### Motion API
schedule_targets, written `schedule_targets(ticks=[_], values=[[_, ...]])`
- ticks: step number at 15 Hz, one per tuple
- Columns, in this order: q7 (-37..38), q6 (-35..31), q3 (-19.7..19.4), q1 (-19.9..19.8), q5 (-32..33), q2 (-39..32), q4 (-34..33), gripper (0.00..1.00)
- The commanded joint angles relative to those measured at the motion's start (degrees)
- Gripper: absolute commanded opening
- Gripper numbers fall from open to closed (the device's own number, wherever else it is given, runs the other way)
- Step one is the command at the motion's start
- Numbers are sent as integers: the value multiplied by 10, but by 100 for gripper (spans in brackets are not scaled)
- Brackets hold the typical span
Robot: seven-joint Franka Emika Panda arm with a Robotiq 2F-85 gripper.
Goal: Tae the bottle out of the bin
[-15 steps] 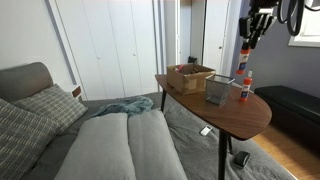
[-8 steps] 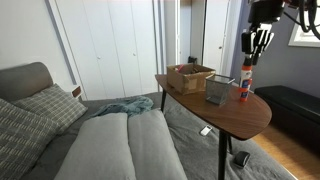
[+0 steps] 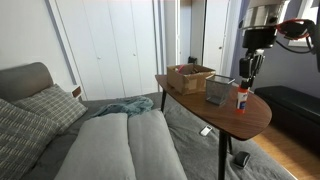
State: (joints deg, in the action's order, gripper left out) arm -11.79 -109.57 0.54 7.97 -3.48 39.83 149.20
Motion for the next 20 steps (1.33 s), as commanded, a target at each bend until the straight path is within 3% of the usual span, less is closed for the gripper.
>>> schedule_targets(ticks=[1,6,7,8,10,15,20], values=[[9,-53,7,5,-12,11,34,8],[19,-107,16,3,0,4,58,8],[22,-115,19,1,4,5,61,17],[20,-116,17,2,2,8,58,55],[17,-99,14,5,-1,13,46,62],[7,8,10,3,8,32,-5,99],[-3,84,0,8,-6,38,-69,100]])
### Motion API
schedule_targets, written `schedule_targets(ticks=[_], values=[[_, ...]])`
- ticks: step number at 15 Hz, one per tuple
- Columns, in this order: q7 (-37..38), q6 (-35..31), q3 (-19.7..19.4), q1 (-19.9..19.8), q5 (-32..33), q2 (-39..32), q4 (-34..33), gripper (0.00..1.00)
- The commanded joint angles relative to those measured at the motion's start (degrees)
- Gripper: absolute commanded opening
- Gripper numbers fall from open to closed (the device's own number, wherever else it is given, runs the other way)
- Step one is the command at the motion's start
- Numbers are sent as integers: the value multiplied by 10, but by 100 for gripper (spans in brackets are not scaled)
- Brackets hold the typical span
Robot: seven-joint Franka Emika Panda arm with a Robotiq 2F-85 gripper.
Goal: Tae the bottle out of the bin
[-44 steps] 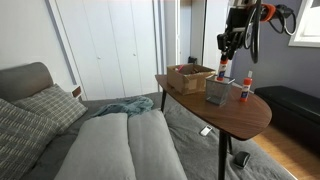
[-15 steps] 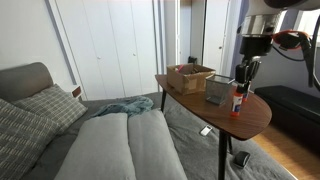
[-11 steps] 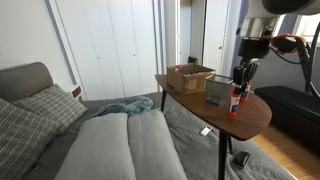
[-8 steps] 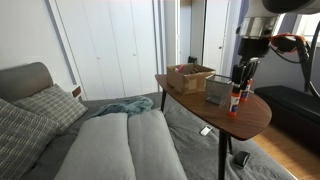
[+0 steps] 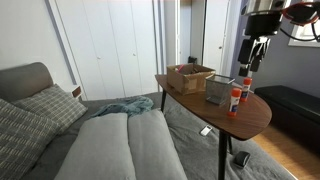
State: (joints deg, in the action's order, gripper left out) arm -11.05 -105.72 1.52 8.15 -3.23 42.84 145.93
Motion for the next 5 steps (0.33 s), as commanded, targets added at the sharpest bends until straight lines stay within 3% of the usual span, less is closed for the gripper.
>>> schedule_targets(ticks=[1,4,5], values=[[-10,56,-10,5,-9,7,-48,100],[-13,77,-10,4,-8,3,-78,100],[-6,53,-4,-1,-1,4,-57,100]])
